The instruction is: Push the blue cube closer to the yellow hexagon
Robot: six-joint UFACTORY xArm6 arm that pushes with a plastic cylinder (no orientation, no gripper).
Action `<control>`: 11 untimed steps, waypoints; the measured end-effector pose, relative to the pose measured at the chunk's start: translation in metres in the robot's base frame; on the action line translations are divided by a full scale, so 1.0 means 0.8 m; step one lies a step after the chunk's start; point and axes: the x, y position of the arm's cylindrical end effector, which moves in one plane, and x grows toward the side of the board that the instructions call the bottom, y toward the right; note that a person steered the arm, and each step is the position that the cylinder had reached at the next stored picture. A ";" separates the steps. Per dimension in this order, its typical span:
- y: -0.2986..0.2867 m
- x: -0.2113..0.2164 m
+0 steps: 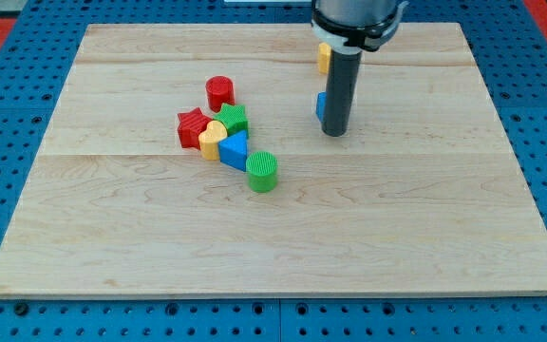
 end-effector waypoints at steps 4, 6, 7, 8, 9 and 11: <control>0.000 -0.025; 0.000 -0.054; 0.000 -0.050; -0.005 -0.050; -0.008 -0.063; -0.025 -0.072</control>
